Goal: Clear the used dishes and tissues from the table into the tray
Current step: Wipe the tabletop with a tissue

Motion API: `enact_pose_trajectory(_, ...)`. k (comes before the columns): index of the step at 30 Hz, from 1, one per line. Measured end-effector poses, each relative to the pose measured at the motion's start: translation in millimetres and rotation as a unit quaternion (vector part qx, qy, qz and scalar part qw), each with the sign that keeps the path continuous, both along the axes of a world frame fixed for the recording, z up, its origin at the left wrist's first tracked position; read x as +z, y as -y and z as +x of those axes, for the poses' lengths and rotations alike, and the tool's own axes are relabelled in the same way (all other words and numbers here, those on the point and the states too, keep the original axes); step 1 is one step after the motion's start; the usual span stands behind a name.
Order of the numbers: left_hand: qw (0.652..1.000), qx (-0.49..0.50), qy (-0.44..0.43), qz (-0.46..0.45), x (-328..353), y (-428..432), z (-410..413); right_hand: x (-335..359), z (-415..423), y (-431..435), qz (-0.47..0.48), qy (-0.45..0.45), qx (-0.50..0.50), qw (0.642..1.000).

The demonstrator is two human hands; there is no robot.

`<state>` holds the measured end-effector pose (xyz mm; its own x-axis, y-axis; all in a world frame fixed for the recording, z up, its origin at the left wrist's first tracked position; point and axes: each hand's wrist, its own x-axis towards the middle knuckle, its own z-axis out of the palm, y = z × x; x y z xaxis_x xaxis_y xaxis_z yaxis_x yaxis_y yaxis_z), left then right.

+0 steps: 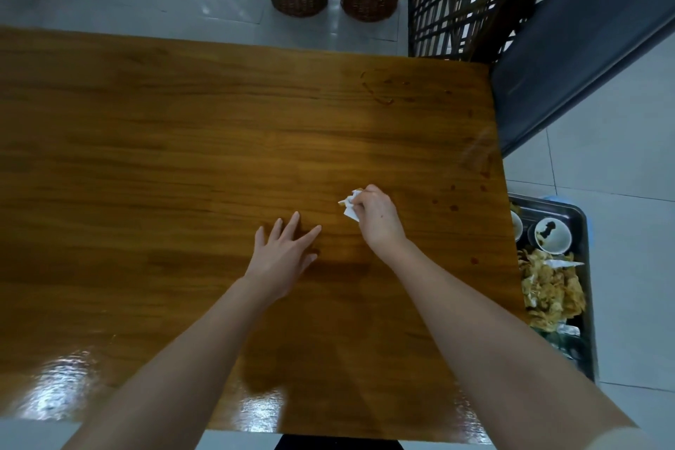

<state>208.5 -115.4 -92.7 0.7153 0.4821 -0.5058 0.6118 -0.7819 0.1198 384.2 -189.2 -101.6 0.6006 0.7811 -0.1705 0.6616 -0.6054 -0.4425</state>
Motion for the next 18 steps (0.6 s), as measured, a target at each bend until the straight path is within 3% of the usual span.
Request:
enact_pose_trajectory(11,0.997,0.002,0.052,0.049,-4.9,-1.0,1.8,-10.1,-34.4,124.4,0.107,-0.069,0.068,0.989)
enact_pose_trajectory(18,0.996,-0.047,0.07,0.022,-8.3,2.2,23.3,-2.4,32.5,181.7,0.073,-0.009,-0.138,0.988)
